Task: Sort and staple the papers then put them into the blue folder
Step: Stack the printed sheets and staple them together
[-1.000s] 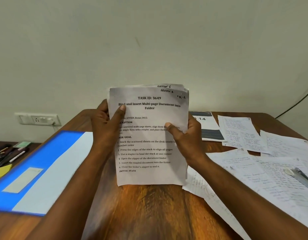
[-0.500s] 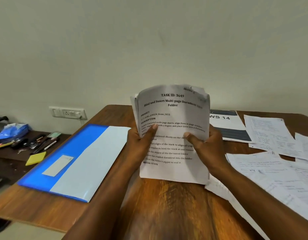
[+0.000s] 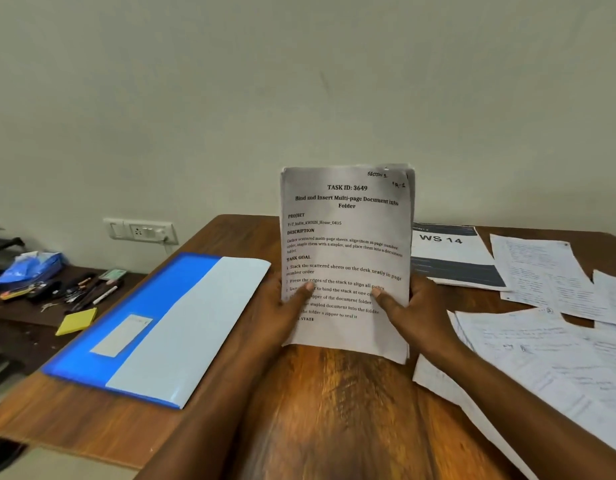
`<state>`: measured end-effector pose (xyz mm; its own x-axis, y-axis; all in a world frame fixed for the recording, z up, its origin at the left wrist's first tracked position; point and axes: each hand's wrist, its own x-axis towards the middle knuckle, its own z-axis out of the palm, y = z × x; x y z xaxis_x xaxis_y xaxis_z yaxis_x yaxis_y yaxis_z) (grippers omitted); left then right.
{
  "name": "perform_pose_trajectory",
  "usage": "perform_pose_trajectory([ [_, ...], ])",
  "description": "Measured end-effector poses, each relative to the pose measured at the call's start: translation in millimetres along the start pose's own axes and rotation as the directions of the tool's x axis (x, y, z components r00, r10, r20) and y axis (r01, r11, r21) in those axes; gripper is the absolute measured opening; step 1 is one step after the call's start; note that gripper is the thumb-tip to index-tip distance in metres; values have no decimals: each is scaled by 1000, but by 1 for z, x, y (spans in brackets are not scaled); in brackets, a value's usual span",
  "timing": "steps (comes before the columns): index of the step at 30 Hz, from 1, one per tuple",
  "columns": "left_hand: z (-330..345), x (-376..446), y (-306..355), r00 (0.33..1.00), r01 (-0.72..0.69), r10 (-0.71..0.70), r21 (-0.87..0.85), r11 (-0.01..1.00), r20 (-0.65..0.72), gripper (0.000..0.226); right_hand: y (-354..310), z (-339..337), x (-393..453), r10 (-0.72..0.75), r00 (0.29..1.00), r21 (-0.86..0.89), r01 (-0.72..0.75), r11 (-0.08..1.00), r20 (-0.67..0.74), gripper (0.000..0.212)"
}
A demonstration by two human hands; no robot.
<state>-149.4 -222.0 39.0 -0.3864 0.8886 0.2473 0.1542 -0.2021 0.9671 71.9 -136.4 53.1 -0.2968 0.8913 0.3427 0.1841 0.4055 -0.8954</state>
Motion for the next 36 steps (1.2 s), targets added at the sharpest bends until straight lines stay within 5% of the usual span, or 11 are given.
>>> perform_pose_trajectory([
  [6,0,-8,-12,989,64,-80,125,990,123,34,20,-5,-2,73,990,-65,-65,996,125,35],
  [14,0,25,-15,953,50,-86,128,990,291,37,9,-28,22,90,995,-53,-88,995,39,29],
  [20,11,49,-21,957,64,-98,130,989,271,40,22,-46,31,136,988,-27,-134,991,78,33],
  [27,11,52,-29,976,-41,-8,219,975,218,86,59,-36,26,281,959,73,-283,956,39,36],
  [30,6,49,-42,975,-34,-33,292,956,222,86,68,-32,18,306,951,117,-309,944,48,43],
  [34,4,43,-49,985,-100,44,350,931,165,45,67,-30,12,279,959,119,-282,952,37,34],
  [36,3,42,-53,988,-84,25,395,915,154,45,66,-29,9,263,964,116,-264,958,26,37],
])
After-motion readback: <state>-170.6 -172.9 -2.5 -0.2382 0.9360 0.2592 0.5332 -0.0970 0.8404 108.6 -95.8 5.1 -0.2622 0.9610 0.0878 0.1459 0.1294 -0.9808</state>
